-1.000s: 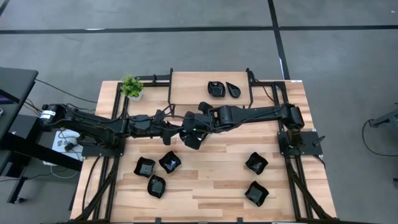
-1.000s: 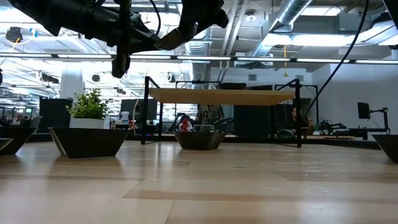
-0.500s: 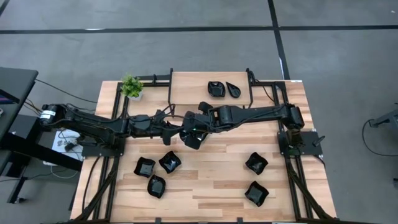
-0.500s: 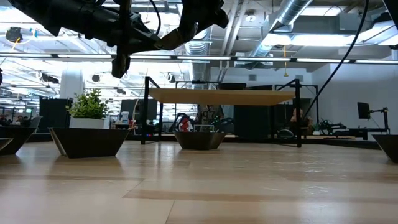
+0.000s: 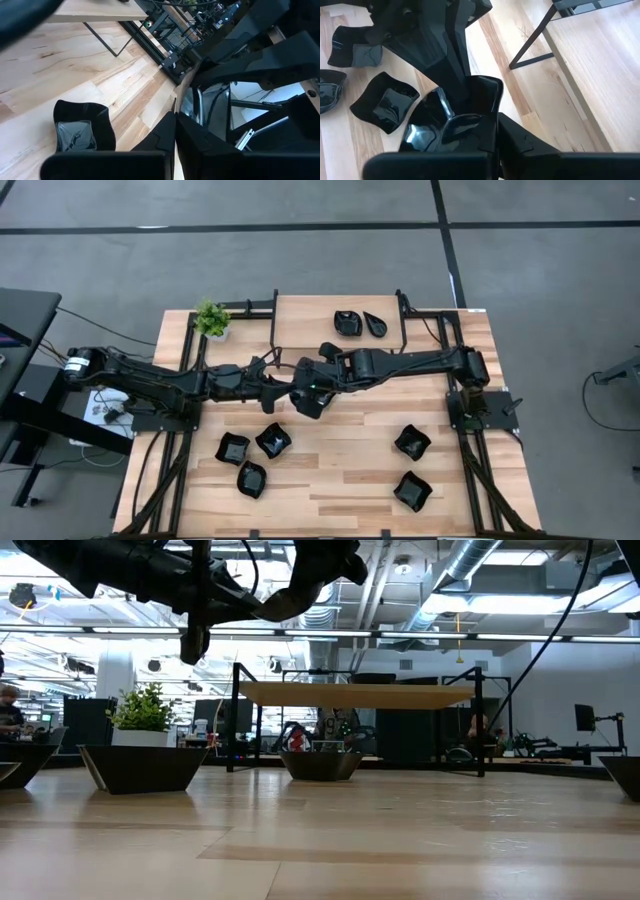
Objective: Pick & Place Mini shaped plates
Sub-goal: Stack the black leaf shaped plate on top of the black leaf shaped plate on the shelf
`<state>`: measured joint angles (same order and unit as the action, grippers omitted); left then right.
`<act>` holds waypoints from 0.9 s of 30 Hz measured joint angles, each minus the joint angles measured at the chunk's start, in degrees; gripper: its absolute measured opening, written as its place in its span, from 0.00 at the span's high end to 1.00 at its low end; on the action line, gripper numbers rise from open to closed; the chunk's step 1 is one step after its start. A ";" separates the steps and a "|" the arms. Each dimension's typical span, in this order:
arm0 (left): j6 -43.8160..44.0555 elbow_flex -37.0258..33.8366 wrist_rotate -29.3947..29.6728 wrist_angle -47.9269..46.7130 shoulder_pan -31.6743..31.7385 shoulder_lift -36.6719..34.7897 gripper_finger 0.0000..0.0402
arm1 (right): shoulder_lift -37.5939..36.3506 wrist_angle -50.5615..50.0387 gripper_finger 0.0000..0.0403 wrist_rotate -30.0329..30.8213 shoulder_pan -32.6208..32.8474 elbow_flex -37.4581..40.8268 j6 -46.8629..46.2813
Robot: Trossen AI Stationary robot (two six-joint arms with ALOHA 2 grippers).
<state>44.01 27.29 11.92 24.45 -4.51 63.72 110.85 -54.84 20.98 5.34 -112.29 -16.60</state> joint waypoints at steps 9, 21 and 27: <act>-0.23 -0.02 -0.09 0.38 0.00 0.00 0.96 | -0.02 0.03 0.99 -0.23 0.04 -0.02 0.00; -1.70 0.02 -2.68 1.81 0.02 -0.04 0.84 | 0.00 -0.21 1.00 -1.70 0.11 -0.02 0.04; -1.58 0.02 -3.39 1.81 0.02 -0.04 0.72 | 0.00 -0.33 1.00 -1.84 0.11 -0.02 0.04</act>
<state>42.42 27.31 8.54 26.26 -4.49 63.68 110.85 -55.17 19.14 5.45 -112.31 -16.56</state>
